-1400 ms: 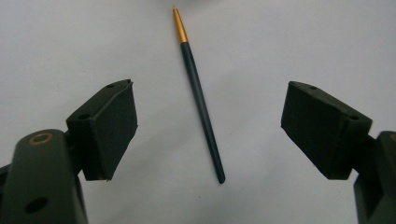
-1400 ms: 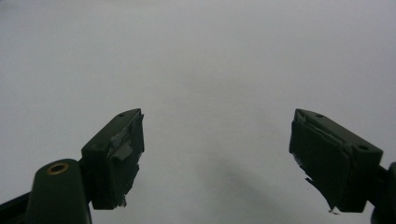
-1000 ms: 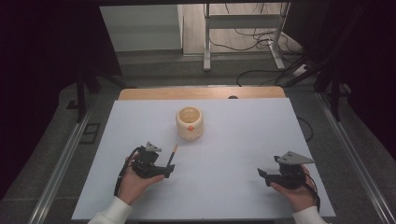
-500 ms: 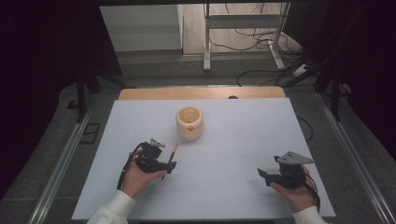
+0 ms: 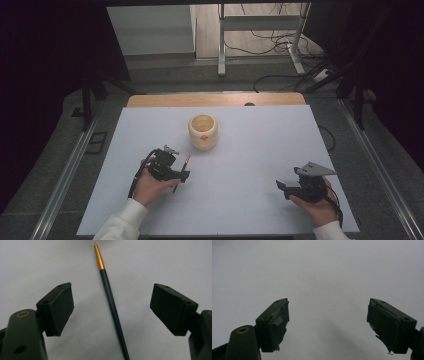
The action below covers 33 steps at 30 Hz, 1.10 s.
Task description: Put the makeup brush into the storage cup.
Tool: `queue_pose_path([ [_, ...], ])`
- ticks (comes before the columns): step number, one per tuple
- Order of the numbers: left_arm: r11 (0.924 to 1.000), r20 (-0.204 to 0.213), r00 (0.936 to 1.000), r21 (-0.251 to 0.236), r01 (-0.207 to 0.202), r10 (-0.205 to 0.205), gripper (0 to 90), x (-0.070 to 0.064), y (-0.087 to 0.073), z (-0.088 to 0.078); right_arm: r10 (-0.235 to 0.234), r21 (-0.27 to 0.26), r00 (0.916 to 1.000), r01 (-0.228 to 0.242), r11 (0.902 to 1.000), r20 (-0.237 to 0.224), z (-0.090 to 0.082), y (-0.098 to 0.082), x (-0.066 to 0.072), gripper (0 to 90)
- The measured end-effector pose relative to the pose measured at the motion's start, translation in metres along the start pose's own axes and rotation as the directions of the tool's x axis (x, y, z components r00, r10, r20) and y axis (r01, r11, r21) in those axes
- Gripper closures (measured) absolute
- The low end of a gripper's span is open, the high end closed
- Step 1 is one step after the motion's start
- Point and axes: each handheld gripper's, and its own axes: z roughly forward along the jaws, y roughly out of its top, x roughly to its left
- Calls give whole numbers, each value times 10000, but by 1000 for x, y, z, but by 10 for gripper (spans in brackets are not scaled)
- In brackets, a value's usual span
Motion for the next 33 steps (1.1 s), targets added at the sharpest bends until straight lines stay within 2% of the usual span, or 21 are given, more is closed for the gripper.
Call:
queue_pose_path([
  [11, 9988, -85, 10000, 484, -43, 47, 218, 3, 13, 11, -14, 19, 10000, 14, 10000, 30, 0, 0, 0, 185],
  [13, 9988, -275, 9996, 493, -32, 45, 220, 3, 15, 13, -16, 41, 10000, 16, 10000, 25, 0, 0, 0, 186],
  [20, 9976, -414, 9991, 697, -43, 72, 255, 5, 23, 20, 23, 63, 10000, -23, 10000, 22, 1, 0, -1, 185],
  [24, 9965, -480, 9988, 835, -43, 84, 317, 7, 26, 24, 31, 63, 10000, -31, 10000, 29, 1, -1, -1, 186],
  [28, 9939, -375, 9991, 1091, -152, 194, 394, 7, 28, 27, 25, 63, 10000, -25, 10000, 26, 1, -1, -1, 186],
  [33, 9909, -333, 9992, 1339, -158, 204, 445, 7, 29, 31, 34, 70, 10000, -34, 10000, 34, 1, -1, -1, 186],
])
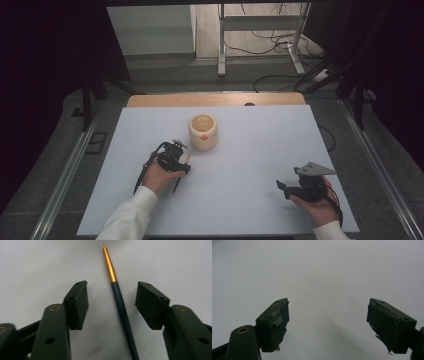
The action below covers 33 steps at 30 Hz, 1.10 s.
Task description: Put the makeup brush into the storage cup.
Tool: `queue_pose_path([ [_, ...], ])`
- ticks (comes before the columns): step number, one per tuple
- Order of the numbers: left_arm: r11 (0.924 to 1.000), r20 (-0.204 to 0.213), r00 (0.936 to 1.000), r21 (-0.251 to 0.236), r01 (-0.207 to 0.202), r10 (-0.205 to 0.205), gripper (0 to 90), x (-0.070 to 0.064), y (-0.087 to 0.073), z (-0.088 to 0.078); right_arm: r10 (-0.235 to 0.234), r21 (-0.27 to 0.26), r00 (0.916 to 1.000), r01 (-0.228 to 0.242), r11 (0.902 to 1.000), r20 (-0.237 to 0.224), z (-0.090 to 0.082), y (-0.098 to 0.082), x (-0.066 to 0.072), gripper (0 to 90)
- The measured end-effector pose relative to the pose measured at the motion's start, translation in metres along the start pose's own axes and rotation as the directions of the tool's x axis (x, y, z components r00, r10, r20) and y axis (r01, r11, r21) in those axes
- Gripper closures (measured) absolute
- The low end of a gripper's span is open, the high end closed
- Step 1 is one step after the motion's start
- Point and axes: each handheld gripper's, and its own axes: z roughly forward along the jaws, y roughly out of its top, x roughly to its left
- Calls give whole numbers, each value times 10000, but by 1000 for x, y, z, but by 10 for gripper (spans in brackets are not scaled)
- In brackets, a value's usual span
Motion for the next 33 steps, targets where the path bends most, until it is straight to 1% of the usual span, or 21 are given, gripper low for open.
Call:
queue_pose_path([
  [3, 9999, -85, 9999, 77, -85, 86, 464, -1, 1, 1, -4, -2, 10000, 4, 10000, 3, 0, 0, 0, 186],
  [9, 9994, -129, 9998, 307, -153, 157, 585, -7, 5, 0, -21, 6, 10000, 21, 10000, 14, 0, 0, 0, 186],
  [14, 9981, -90, 9998, 599, 154, -149, 659, -7, 10, 0, 0, 36, 10000, 0, 10000, 26, 0, 0, 0, 186],
  [15, 9977, -102, 9995, 603, 316, -310, 674, -8, 11, 0, 5, 40, 10000, -5, 10000, 26, 0, 0, 0, 186],
  [17, 9958, -99, 9989, 786, 475, -468, 727, -9, 13, 0, -7, 63, 10000, 7, 10000, 31, 0, 0, 0, 186],
  [18, 9950, -135, 9987, 855, 508, -499, 758, -10, 14, 0, 5, 61, 10000, -5, 10000, 32, 0, 0, 0, 186],
  [20, 9943, -184, 9989, 964, 458, -442, 780, -11, 16, 1, 18, 52, 10000, -18, 10000, 42, 0, 0, 0, 186],
  [22, 9937, -92, 9989, 1019, 475, -468, 823, -11, 17, 1, 29, 60, 10000, -29, 10000, 38, 0, 0, -1, 186],
  [25, 9926, -23, 9989, 1123, 465, -465, 833, -10, 18, 1, 28, 78, 10000, -28, 10000, 47, 1, 0, -1, 186],
  [28, 9927, 111, 9983, 1070, 551, -566, 835, -8, 17, 1, 39, 81, 10000, -39, 10000, 57, 1, 0, -1, 187],
  [31, 9934, 100, 9985, 1027, 517, -530, 836, -8, 17, 1, 40, 82, 10000, -41, 10000, 64, 1, 0, -1, 187],
  [33, 9932, 68, 9991, 1091, 408, -418, 836, -9, 17, 0, 44, 86, 10000, -44, 10000, 76, 1, 0, -1, 187],
])
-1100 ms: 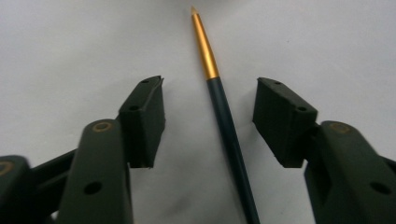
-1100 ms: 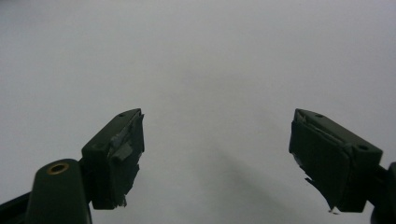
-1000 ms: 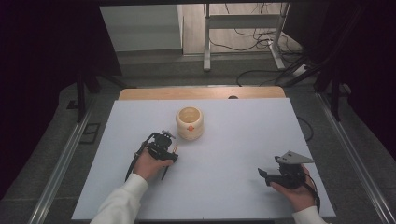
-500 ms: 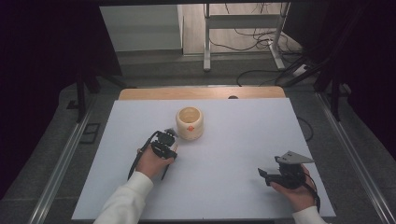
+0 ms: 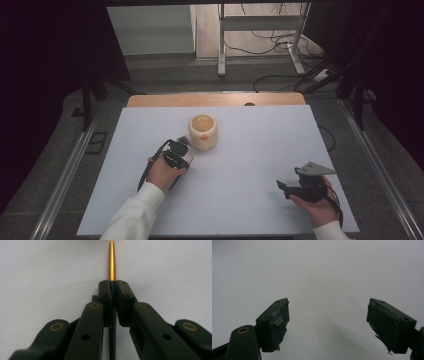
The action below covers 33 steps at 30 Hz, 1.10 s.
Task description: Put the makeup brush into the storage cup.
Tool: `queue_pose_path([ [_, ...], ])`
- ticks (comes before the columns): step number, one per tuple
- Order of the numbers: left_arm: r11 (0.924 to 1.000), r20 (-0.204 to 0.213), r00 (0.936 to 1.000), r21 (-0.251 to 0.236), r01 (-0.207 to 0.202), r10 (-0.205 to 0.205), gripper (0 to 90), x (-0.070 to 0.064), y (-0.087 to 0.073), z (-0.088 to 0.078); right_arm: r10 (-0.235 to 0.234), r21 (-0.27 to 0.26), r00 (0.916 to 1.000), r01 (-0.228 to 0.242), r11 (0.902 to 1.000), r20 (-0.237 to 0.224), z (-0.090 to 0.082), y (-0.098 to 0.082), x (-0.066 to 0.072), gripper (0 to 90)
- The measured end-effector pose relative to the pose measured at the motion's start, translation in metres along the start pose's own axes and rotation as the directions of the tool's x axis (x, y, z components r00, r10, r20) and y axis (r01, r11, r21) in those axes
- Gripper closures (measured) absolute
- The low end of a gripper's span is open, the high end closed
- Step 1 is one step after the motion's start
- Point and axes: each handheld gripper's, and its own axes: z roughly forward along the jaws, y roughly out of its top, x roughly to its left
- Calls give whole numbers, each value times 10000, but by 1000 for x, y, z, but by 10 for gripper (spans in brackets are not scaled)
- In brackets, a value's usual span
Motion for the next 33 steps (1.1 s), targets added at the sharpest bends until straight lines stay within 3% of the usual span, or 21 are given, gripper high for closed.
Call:
queue_pose_path([
  [8, 9998, 74, 9999, -170, -109, 110, 837, 0, -1, -6, 34, -18, 10000, -34, 10000, 37, 0, 0, -1, 188],
  [17, 9958, 120, 9985, -743, -530, 541, 838, -3, -7, -31, 30, -21, 10000, -30, 10000, 51, -1, 0, -1, 188],
  [33, 9861, 376, 9975, -1570, -536, 602, 837, 6, -23, -58, 45, -24, 10000, -45, 10000, 77, -1, 0, -1, 188],
])
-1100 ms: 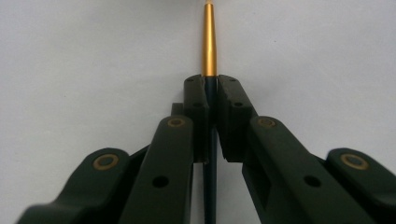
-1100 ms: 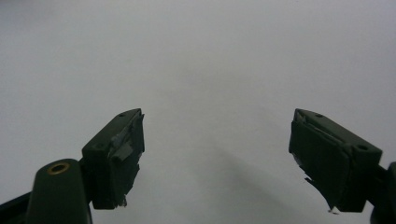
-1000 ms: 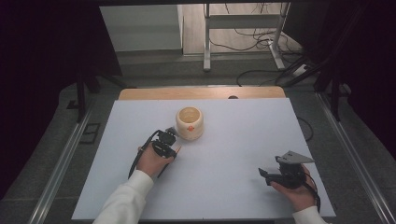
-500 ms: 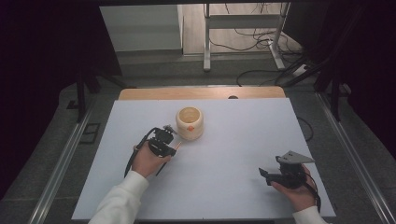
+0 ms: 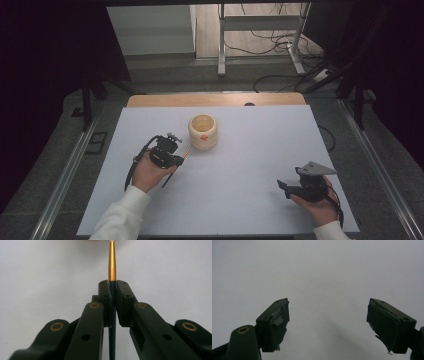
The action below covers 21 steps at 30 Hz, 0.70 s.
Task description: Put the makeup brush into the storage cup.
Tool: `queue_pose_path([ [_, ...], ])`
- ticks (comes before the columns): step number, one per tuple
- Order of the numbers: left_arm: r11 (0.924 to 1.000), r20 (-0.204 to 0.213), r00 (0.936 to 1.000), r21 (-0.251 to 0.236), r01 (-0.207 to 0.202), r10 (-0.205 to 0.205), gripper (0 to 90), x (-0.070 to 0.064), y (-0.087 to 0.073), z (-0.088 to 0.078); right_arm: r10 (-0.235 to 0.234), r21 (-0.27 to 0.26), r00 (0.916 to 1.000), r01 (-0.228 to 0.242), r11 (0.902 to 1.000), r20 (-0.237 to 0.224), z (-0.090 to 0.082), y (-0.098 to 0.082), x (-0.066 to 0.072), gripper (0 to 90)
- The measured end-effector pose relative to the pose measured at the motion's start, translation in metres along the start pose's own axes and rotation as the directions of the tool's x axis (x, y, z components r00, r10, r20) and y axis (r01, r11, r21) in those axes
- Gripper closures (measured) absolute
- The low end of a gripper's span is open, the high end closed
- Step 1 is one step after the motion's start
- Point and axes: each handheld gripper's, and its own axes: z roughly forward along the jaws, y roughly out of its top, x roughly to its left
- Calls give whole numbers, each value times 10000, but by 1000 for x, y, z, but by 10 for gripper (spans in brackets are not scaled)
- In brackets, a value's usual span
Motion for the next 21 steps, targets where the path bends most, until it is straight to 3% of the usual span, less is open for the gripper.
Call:
queue_pose_path([
  [13, 9994, -91, 9999, -319, -132, 129, 837, 3, -1, -16, -4, -14, 10000, 4, 10000, -10, 0, 0, 0, 186],
  [21, 9991, -65, 9999, -410, -110, 107, 837, 4, -3, -16, -2, -16, 10000, 2, 10000, -3, 0, 0, 0, 186],
])
